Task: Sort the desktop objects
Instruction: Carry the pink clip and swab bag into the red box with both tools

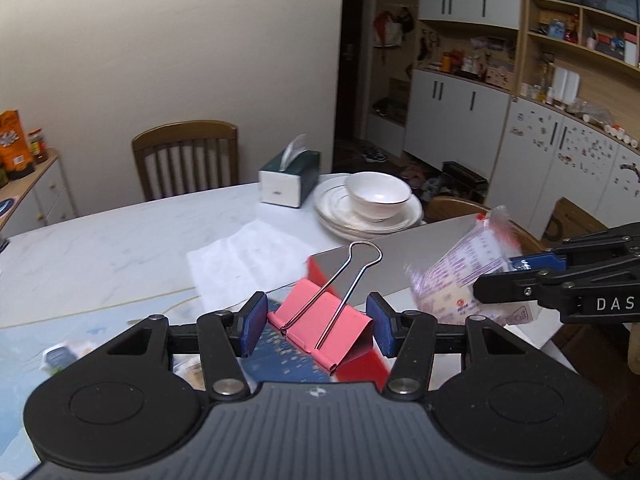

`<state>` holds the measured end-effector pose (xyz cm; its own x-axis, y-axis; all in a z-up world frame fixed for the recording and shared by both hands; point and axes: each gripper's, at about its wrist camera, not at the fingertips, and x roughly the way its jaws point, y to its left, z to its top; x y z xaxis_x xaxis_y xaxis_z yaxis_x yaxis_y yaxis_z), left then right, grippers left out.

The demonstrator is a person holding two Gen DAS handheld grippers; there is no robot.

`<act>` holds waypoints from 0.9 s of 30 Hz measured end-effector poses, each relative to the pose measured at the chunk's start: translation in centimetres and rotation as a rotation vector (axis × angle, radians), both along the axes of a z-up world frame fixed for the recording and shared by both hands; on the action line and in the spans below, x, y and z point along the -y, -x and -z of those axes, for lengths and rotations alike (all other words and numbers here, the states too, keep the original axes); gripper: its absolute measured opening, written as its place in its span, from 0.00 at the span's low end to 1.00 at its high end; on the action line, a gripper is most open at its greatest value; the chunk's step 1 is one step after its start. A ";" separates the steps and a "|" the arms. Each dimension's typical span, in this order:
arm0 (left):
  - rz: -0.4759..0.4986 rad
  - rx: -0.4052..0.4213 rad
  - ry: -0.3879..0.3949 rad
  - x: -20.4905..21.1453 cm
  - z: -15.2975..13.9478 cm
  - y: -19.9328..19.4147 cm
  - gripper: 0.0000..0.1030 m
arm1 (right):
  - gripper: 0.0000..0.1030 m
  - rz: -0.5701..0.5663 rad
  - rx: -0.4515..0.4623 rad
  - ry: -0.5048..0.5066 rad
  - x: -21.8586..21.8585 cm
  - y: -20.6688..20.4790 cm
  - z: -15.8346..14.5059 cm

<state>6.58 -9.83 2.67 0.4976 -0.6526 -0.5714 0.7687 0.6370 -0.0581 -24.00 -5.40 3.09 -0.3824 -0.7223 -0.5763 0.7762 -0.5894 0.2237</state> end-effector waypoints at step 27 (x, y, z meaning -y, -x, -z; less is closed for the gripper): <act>0.312 -0.040 -0.258 14.3 5.0 1.4 0.52 | 0.24 0.130 0.130 -0.206 -4.6 6.6 4.4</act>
